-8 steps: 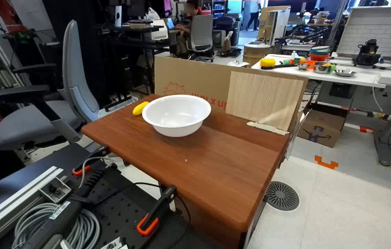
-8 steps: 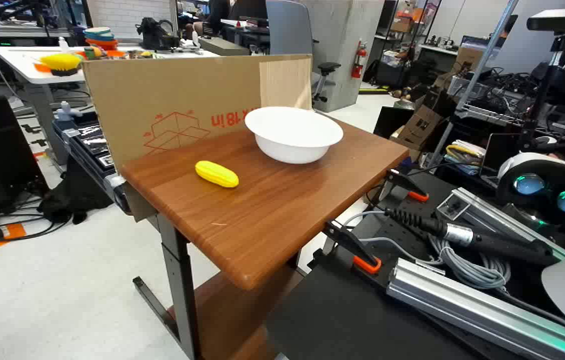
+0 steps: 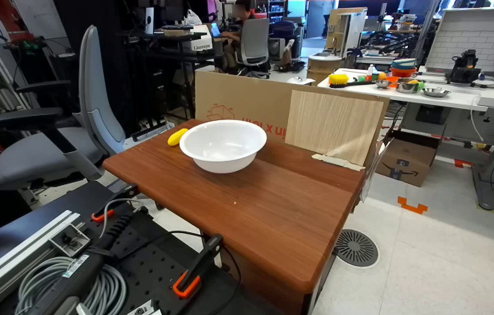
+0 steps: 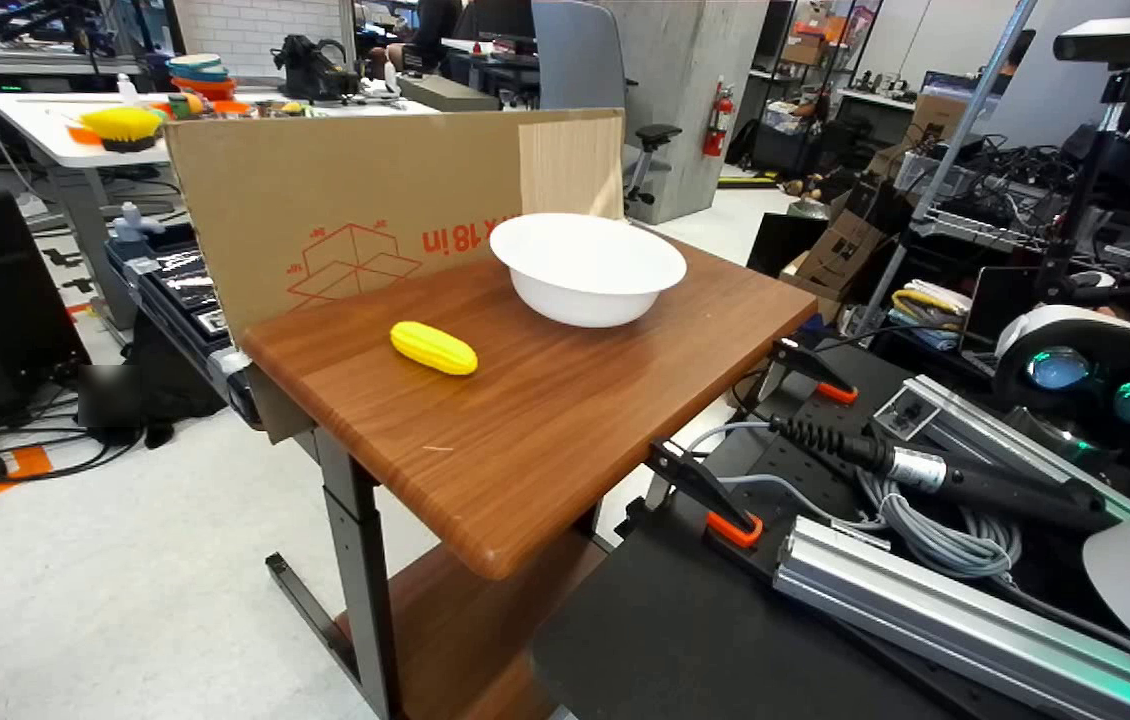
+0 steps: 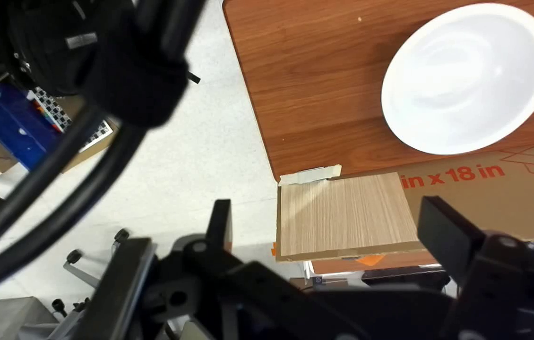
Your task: Pick up the yellow object and put it in the bowl
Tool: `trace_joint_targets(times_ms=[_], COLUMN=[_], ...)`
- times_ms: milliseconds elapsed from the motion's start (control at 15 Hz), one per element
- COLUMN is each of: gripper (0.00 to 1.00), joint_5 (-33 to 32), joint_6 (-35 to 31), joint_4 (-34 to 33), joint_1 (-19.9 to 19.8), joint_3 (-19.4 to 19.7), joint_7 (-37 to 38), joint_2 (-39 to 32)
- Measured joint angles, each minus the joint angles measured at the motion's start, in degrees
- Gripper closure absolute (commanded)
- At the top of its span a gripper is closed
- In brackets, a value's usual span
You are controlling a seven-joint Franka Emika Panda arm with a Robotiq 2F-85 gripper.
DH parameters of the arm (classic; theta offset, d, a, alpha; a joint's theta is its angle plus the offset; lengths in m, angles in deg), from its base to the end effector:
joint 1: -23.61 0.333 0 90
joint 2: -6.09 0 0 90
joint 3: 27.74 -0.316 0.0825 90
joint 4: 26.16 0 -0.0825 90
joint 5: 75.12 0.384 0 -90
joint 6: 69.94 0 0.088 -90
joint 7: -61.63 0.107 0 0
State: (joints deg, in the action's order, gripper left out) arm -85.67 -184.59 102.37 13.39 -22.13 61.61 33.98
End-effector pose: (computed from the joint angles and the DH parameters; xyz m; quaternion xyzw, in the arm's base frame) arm 0.4089 -0.1341 0.5779 0.9849 -0.1057 0.1114 0.0804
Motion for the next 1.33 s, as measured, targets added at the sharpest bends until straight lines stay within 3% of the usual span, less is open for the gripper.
trace_joint_targets(times_ms=[667, 933, 1333], gripper=[0.0, 0.0, 0.0], joint_5=[2.12, 8.88, 19.9], joint_6=[-2.41, -10.22, -18.0], joint_4=[0.06, -0.11, -1.65], joint_1=[1.99, 6.23, 11.83], joint_3=[0.13, -0.07, -2.46], joint_7=[-2.27, -2.98, -1.64], joint_2=[-0.28, -3.19, -13.6])
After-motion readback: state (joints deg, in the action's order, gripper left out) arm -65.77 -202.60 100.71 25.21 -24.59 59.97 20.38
